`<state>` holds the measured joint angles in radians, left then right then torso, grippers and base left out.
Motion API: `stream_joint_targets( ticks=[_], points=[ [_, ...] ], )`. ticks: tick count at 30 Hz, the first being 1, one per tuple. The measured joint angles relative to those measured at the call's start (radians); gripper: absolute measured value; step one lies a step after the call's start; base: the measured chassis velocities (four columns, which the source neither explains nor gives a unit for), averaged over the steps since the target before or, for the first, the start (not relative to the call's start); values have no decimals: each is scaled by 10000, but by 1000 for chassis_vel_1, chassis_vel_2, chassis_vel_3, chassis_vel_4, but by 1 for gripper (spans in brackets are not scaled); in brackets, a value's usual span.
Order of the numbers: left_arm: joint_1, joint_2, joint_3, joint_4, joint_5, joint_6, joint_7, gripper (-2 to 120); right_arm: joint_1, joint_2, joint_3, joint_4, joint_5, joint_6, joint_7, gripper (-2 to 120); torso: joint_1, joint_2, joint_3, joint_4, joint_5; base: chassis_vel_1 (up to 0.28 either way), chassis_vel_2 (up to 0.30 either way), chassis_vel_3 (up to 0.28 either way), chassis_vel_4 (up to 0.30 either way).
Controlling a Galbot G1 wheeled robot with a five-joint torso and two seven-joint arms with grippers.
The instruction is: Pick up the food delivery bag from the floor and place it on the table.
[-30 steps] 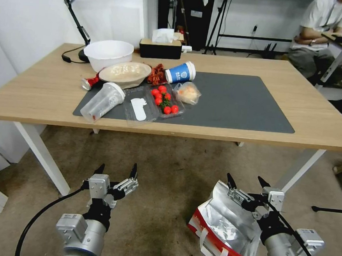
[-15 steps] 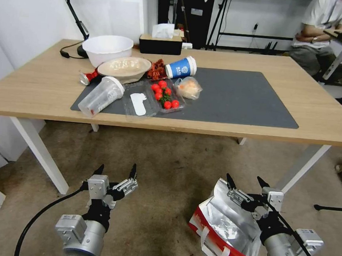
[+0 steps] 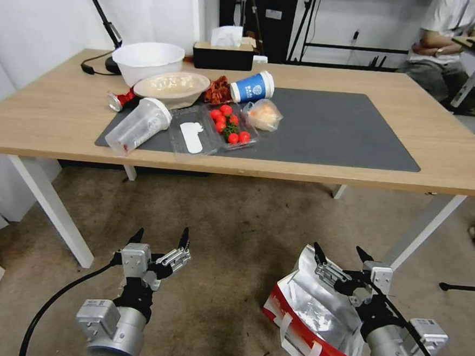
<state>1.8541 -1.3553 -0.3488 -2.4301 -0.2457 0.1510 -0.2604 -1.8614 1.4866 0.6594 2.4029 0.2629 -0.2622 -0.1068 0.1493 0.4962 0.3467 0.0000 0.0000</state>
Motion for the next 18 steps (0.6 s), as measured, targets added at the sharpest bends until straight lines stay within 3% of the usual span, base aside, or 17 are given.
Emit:
stream_joint_targets(
  ticks=[18],
  points=[
    [-15, 34, 29, 69, 45, -24, 41, 100, -72, -4, 49, 60, -17, -20, -15, 100, -242, -690, -446, 0, 1, 0, 0, 0, 0]
  ],
)
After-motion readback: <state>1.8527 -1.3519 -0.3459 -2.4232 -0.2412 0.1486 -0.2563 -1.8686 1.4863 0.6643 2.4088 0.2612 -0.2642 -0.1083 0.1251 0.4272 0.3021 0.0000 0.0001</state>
